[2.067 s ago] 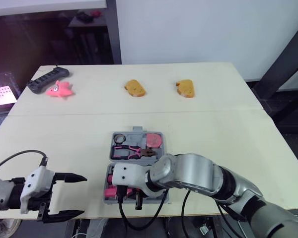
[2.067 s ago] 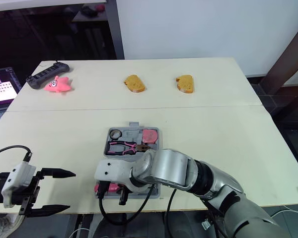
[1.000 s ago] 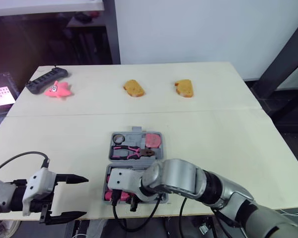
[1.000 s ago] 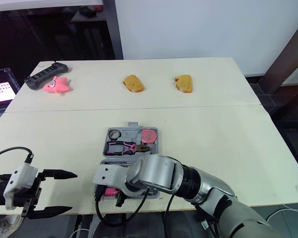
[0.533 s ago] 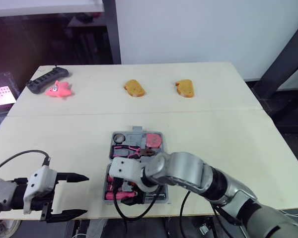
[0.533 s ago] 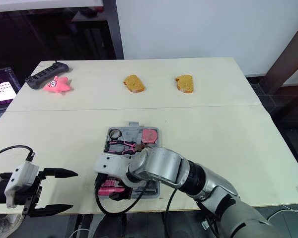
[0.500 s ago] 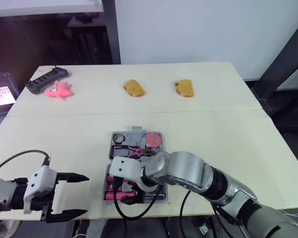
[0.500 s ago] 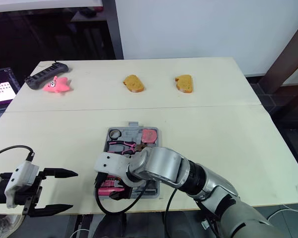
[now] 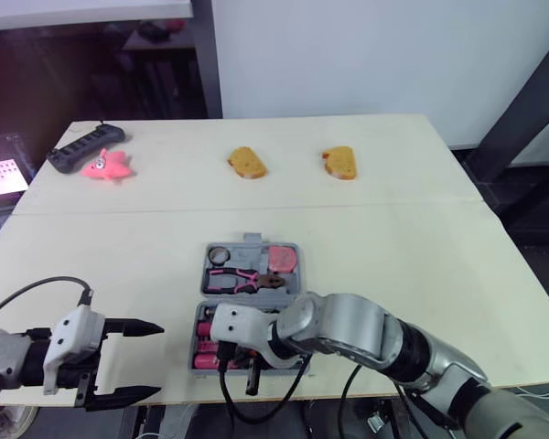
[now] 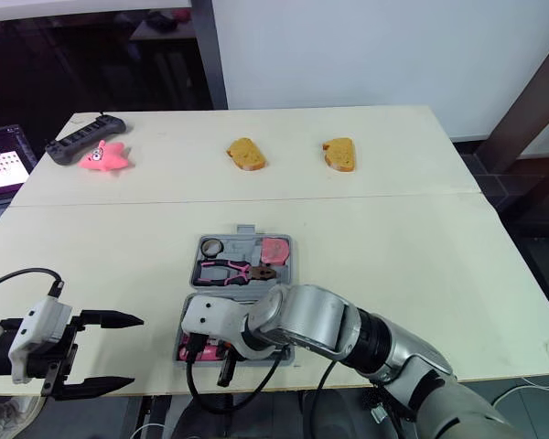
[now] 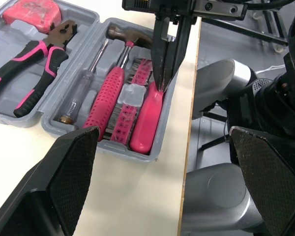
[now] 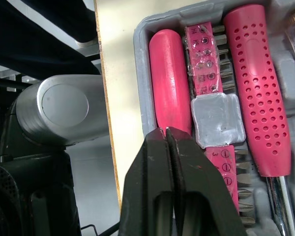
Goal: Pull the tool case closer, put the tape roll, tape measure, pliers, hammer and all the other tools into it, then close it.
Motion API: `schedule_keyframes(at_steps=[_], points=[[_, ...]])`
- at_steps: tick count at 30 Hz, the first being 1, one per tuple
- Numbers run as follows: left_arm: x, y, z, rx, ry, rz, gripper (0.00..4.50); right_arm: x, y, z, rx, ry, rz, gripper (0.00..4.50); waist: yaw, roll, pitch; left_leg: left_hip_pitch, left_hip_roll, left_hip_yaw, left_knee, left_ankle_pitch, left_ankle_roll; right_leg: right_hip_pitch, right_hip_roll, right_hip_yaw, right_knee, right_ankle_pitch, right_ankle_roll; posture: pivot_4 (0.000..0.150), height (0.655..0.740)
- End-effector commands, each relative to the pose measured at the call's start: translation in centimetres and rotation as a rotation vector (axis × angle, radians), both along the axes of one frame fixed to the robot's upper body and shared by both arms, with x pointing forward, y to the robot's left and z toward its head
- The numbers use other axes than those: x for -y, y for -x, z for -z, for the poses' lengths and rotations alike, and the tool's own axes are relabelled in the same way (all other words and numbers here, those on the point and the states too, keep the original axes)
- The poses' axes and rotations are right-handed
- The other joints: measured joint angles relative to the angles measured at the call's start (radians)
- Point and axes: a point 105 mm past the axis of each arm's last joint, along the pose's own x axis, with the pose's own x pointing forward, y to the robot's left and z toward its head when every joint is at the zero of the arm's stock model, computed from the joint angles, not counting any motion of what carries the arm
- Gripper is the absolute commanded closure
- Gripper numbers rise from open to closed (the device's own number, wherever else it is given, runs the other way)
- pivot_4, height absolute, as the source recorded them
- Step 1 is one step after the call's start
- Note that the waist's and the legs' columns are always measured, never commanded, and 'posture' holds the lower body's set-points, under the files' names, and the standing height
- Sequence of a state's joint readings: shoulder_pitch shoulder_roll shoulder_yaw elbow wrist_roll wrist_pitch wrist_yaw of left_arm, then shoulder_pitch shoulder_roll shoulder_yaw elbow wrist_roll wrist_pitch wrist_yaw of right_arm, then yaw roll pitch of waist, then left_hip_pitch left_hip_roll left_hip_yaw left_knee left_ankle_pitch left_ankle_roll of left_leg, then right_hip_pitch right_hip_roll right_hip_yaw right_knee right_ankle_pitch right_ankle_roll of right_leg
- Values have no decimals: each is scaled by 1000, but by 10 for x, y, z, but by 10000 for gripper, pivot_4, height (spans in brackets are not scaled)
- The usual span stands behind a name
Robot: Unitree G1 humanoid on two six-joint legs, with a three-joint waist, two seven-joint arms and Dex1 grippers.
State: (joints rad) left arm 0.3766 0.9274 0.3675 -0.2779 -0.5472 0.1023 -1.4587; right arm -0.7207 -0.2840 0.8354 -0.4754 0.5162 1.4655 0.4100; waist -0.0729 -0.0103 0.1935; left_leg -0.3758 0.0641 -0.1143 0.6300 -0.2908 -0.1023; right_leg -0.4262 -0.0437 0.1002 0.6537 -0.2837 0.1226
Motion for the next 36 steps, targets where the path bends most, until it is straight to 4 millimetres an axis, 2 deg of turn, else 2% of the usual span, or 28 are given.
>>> schedule_keyframes(at_steps=[1,20,27,29,32,33,35,36], points=[[4,0,-4,12,-3,20,0,-1,3,2,9,-7,-12,44681,0,0,0,0,0,0,0,0,0,0,0,0,0,0,0,1500,7400],[5,4,-2,-7,-1,21,0,17,-7,33,-70,73,136,44681,0,0,0,1,0,0,0,0,0,1,0,0,0,-1,-2,1500,7400],[6,5,-2,-11,-1,19,0,19,-9,34,-88,64,155,44681,0,0,0,1,0,0,0,0,0,1,0,0,0,-1,-2,1500,7400],[6,4,-2,-10,0,17,0,13,-10,24,-100,-2,150,44681,0,0,0,1,0,0,0,0,0,1,0,0,0,-1,-2,1500,7400],[6,2,-2,-8,3,11,0,3,-15,-4,-103,-156,137,44681,1,0,0,1,0,0,0,0,0,1,0,0,0,-1,-2,1500,7400],[6,1,-2,-6,5,6,0,3,-17,-13,-98,-197,130,44681,1,0,0,1,0,0,0,0,0,1,0,0,0,-1,-2,1500,7400],[3,-8,-1,-10,25,-45,0,11,-28,-45,-3,-337,118,44681,6,0,0,0,0,0,0,0,0,1,0,0,0,-1,-2,1500,7400],[0,-15,2,-9,6,-75,0,22,-31,-60,3,-401,124,44681,7,0,0,0,0,0,1,0,0,1,0,0,0,-1,-2,1500,7400]])
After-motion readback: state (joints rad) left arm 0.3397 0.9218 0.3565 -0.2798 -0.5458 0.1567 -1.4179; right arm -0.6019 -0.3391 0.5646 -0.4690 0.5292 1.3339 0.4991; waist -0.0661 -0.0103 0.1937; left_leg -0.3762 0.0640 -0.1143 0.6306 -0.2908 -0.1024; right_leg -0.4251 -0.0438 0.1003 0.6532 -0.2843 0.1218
